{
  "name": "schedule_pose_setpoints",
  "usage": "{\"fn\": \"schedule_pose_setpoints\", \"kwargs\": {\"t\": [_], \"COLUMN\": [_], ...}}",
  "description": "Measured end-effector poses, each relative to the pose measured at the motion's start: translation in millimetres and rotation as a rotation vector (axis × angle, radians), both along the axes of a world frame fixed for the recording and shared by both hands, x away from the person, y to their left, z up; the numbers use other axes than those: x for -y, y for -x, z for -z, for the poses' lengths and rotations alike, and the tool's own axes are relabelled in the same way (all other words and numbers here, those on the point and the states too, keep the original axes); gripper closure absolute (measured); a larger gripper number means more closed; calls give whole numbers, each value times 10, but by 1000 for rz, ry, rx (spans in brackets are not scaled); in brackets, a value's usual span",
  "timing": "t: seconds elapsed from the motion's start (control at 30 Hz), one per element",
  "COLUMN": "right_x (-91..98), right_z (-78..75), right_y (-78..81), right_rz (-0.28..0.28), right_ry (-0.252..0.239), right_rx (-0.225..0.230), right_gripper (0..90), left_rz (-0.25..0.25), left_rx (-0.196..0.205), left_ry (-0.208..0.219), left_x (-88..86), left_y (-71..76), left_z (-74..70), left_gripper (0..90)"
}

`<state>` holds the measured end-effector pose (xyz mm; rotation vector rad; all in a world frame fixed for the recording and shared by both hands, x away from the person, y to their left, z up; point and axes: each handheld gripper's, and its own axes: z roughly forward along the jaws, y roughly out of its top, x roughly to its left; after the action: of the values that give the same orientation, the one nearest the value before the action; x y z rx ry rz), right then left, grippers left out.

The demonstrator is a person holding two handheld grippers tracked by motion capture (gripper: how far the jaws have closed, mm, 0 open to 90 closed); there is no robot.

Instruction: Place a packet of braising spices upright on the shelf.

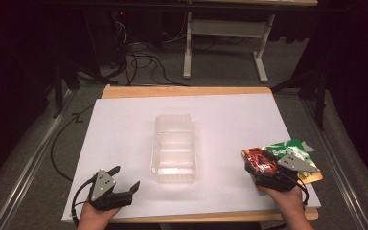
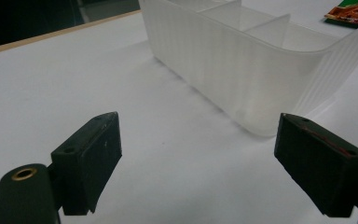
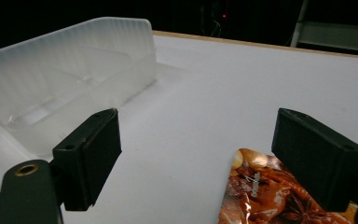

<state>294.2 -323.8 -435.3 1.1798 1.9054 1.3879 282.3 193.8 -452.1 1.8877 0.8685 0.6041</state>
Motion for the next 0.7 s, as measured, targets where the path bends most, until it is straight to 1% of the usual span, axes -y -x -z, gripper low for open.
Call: {"fn": "schedule_pose_setpoints", "kwargs": {"t": [0.07, 0.17, 0.3, 0.33, 0.43, 0.47, 0.6, 0.63, 0.7], "right_x": [29, 56, 73, 92, 116, 174, 268, 358, 387], "right_z": [4, 10, 4, 0, -1, -6, -7, 5, 10], "right_y": [-11, -10, 6, 19, 29, 34, 32, 33, 33], "right_rz": [8, 18, 15, 14, 22, 37, 57, 81, 90], "right_ry": [-9, -8, -4, 13, 17, 14, 10, 2, -2], "right_rx": [0, -4, 6, 9, 8, 5, -5, -20, -26], "right_gripper": [154, 155, 157, 158, 158, 158, 161, 167, 169], "left_rz": [1, 1, 0, 3, 4, 7, 16, 19, 22], "left_rx": [-1, -6, -6, -5, -4, -5, -6, -5, -5], "left_ry": [0, 2, 4, 5, 6, 7, 4, 2, 1], "left_x": [3, 6, 13, 21, 28, 36, 57, 70, 75], "left_y": [-2, -16, -23, -29, -38, -50, -70, -78, -82], "left_z": [0, 4, 5, 3, 3, 1, 1, 2, 0], "left_gripper": [153, 153, 153, 153, 153, 153, 153, 153, 153]}}
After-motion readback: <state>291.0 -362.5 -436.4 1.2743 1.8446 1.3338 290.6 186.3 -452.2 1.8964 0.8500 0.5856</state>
